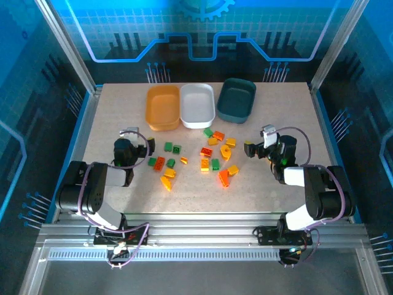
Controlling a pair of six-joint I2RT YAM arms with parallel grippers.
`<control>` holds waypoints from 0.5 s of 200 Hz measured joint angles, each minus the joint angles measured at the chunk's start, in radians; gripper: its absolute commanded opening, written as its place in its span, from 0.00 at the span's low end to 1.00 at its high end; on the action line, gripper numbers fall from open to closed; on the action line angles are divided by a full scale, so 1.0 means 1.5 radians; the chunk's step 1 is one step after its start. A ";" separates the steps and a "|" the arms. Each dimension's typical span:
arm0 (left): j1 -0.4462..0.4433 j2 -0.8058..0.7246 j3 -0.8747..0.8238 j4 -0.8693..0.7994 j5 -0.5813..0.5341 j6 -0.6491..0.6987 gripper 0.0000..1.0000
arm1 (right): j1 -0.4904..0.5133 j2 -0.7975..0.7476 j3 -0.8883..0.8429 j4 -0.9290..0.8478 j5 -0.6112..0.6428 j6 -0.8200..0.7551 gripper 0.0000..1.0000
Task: Sort the legos into containers by color
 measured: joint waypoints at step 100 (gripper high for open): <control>-0.001 0.000 0.000 0.000 0.004 0.001 0.99 | 0.000 0.000 0.000 0.000 0.000 0.000 1.00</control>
